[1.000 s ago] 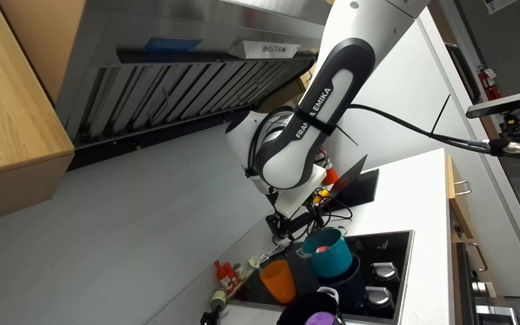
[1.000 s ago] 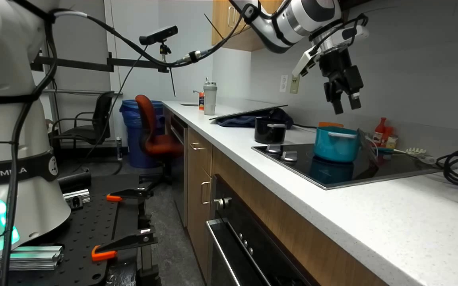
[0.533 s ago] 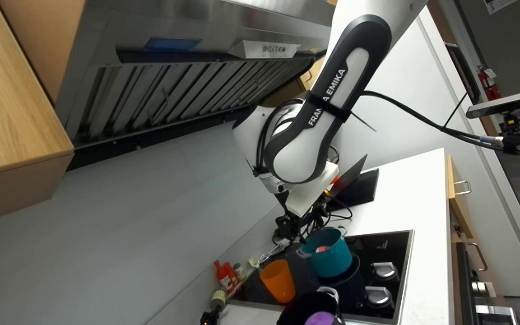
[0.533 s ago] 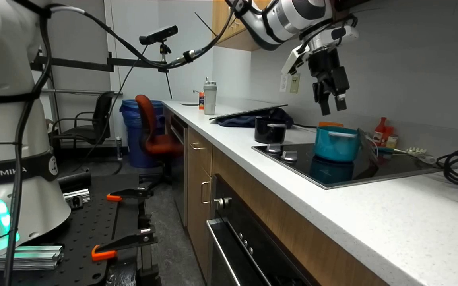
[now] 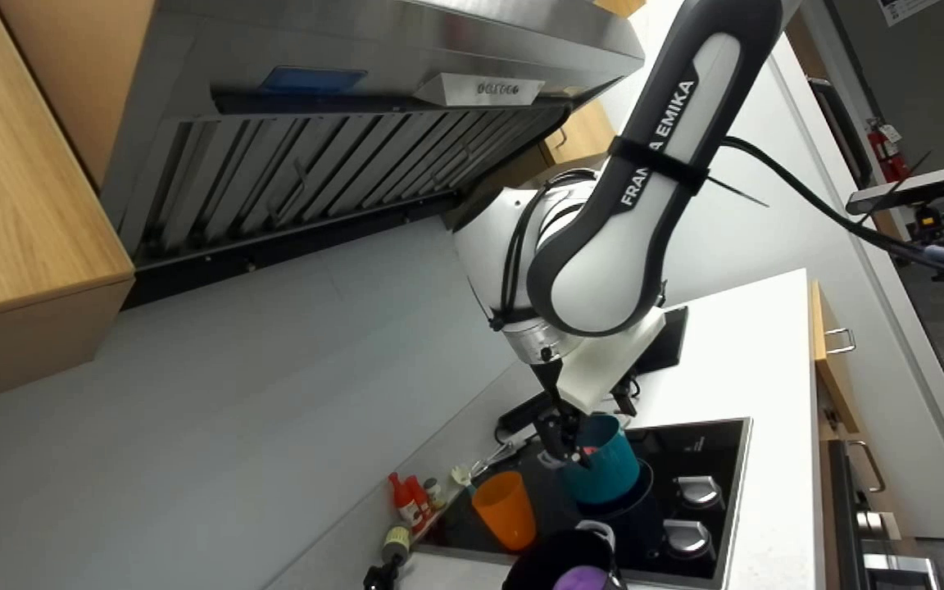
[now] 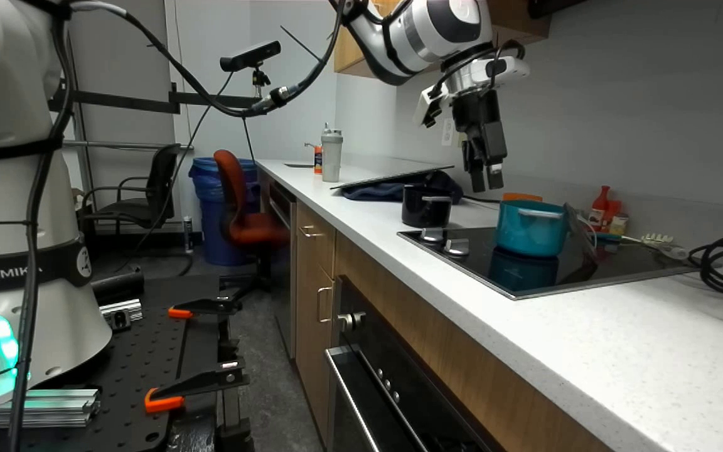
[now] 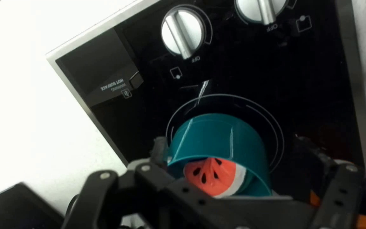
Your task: Knock the lid off the blue pot
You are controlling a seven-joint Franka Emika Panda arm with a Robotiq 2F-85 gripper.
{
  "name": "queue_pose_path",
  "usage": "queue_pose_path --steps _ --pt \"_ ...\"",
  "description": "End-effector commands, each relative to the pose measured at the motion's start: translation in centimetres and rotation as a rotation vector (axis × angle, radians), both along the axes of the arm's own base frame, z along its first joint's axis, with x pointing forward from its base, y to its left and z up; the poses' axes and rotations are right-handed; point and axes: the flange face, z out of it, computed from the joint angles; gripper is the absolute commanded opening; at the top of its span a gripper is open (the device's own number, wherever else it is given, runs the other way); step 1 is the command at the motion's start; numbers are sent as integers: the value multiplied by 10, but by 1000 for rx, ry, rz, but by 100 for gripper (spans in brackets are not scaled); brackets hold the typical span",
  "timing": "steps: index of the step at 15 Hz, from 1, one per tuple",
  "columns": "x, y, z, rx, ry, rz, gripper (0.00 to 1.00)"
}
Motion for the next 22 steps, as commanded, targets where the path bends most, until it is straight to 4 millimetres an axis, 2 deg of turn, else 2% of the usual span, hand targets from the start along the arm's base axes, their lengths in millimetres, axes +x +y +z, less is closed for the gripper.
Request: queue_pose_path --steps 1,4,14,19,22 --pt "-35 9 4 -1 -49 -11 100" --pt "-54 15 8 -8 -86 -15 100" --pt "-115 50 50 -62 -243 -1 100" --pt "-138 56 66 -85 -296 -15 100" --pt "-147 51 75 -90 -324 -24 100"
